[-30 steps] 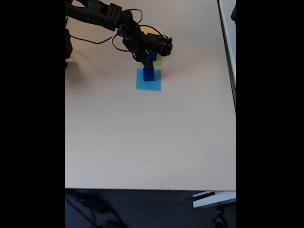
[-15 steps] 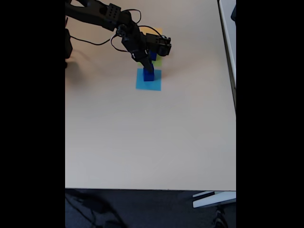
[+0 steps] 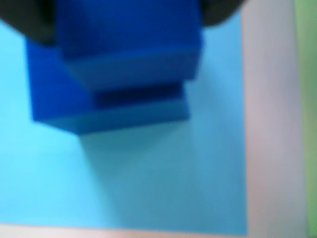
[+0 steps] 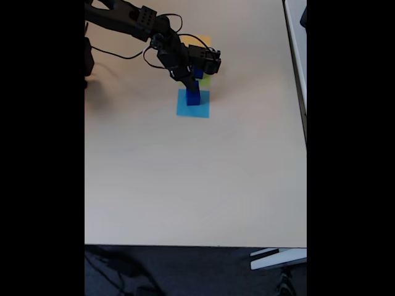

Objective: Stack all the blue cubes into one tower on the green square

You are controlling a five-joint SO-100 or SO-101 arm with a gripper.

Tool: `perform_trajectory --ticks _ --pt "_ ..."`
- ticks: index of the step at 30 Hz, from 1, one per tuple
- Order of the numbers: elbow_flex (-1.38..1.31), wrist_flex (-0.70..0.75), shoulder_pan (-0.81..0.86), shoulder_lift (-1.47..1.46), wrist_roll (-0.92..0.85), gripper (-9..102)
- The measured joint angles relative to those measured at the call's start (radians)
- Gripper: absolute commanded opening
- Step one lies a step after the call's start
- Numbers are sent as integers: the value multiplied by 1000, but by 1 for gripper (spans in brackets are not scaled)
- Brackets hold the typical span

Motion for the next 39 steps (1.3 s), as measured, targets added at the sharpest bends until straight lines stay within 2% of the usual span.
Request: perform_trajectory --ticks 6,16,21,31,39 --pt "-14 11 0 3 -9 0" --pt "-299 192 -52 0 8 0" --pt "-494 311 -141 -58 78 0" --pt "-695 354 -341 -218 293 0" --pt "-796 376 -428 -325 433 0"
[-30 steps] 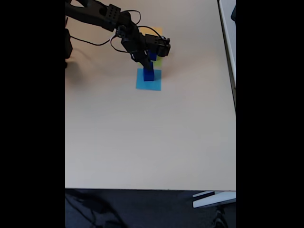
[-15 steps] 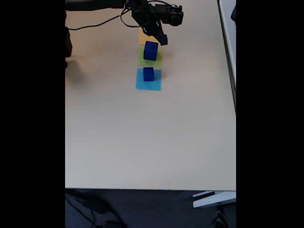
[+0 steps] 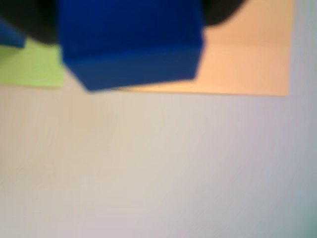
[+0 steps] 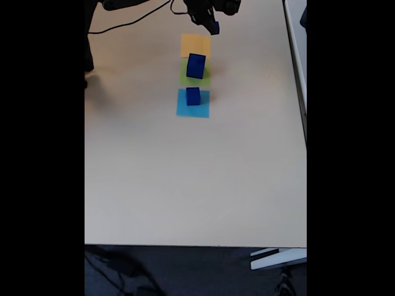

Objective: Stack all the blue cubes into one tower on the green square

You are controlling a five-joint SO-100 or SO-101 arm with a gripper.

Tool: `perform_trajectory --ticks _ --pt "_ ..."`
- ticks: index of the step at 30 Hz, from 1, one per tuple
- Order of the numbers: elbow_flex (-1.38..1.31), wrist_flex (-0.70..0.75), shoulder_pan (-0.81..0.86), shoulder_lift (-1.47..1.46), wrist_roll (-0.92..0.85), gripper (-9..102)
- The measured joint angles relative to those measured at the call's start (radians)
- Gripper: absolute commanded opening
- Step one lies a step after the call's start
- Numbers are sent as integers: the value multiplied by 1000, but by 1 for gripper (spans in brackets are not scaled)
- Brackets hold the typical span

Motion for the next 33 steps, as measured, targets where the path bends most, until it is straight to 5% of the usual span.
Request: perform_trajectory --ticks 33 --pt "173 -106 -118 -135 249 0"
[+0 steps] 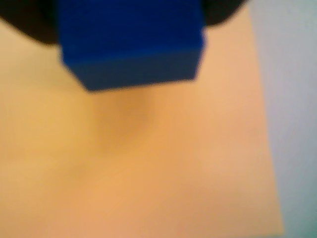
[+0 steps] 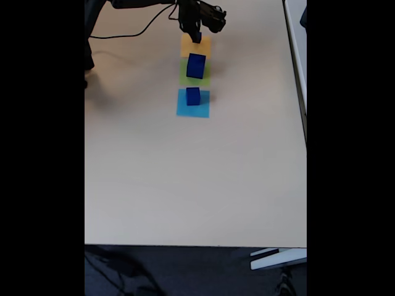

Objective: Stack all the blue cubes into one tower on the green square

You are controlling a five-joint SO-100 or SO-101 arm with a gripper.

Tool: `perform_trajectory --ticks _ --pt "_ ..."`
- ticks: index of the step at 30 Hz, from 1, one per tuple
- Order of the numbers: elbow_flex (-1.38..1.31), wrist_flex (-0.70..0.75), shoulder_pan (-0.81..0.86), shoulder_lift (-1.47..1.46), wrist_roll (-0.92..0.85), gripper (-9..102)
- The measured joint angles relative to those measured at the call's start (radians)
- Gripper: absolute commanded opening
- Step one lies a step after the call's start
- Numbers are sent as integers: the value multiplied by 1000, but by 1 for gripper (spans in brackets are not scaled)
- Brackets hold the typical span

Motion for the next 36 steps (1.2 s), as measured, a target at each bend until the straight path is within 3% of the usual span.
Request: perform_trajectory --ticks 13,20,29,36 --pt "44 -43 -9 -18 23 0" --pt "57 -43 -9 -18 23 16" --pt "46 -41 -14 -20 17 20" --pt "-112 -41 -14 -20 -23 27"
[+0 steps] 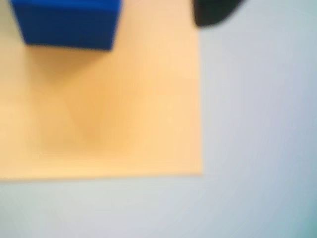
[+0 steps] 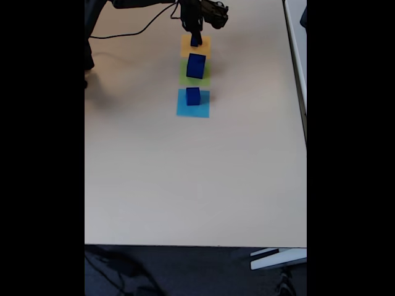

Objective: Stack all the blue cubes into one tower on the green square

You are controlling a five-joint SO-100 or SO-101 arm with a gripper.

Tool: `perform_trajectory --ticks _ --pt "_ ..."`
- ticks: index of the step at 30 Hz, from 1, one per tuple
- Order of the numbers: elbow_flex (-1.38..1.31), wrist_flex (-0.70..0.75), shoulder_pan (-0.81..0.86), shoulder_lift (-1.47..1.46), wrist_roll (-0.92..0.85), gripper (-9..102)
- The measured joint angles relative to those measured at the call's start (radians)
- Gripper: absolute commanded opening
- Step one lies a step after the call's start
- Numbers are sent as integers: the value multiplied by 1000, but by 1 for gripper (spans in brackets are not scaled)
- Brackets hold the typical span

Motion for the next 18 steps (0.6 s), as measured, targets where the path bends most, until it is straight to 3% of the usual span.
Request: perform_trajectory --ticks 10,18 --pt "-179 0 60 6 -97 24" --pt "40 0 201 172 -225 20"
